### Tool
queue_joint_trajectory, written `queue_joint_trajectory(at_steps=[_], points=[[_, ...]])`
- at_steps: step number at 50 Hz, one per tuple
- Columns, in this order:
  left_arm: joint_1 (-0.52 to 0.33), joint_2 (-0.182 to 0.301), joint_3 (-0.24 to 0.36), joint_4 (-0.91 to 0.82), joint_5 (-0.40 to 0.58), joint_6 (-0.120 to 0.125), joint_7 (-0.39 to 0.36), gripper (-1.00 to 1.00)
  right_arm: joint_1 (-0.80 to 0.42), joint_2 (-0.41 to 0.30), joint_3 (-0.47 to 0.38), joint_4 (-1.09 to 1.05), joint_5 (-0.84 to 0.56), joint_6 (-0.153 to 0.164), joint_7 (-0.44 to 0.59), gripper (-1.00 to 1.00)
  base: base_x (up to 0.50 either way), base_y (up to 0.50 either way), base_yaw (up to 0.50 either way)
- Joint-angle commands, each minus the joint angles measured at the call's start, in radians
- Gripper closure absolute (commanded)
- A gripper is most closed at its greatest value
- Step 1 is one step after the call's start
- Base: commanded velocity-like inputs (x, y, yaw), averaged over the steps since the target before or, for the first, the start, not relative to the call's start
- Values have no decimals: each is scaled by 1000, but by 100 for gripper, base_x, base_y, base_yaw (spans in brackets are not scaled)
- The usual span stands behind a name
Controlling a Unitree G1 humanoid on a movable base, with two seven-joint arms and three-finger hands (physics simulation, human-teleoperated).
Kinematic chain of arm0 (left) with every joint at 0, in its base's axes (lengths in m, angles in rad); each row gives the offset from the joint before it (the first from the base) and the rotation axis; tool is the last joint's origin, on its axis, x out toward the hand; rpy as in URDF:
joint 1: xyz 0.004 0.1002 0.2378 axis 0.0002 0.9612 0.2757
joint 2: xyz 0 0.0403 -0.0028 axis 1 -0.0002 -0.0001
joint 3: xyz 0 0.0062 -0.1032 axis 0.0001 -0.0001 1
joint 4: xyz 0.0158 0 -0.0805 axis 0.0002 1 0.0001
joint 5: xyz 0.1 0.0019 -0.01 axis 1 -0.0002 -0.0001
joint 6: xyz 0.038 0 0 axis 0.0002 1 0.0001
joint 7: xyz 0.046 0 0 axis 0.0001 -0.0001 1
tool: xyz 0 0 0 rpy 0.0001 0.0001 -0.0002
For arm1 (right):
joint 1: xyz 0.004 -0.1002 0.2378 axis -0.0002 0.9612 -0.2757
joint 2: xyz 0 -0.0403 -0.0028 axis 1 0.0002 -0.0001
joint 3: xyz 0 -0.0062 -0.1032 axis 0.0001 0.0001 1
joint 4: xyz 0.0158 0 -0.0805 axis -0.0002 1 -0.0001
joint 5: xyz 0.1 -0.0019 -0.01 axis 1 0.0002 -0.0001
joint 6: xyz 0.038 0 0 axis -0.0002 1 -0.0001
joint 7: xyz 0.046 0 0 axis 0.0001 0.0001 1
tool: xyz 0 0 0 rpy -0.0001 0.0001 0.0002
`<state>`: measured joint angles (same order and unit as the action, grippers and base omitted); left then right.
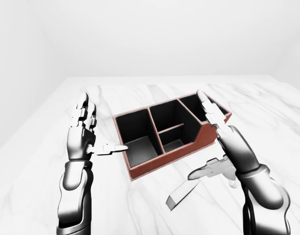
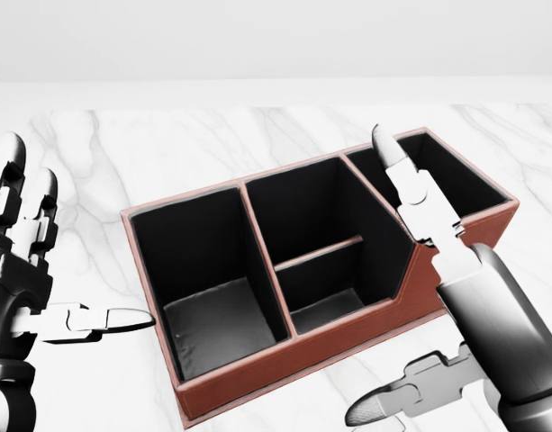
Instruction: Pick up the book and place it in the front compartment of the caddy.
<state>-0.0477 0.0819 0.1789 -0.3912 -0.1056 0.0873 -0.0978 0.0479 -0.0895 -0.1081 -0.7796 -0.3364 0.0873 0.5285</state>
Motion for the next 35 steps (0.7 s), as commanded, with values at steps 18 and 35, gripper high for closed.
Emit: queue_joint_trajectory(at_steps=[18,35], points=[[-2,-1,-2,11,3,0,0,-96,41,9,29,-118,-120,0,134,-100,0,0,0],[-5,2,1,10,1,0,0,-96,88,22,45,-103,-161,0,156,-100,0,0,0]])
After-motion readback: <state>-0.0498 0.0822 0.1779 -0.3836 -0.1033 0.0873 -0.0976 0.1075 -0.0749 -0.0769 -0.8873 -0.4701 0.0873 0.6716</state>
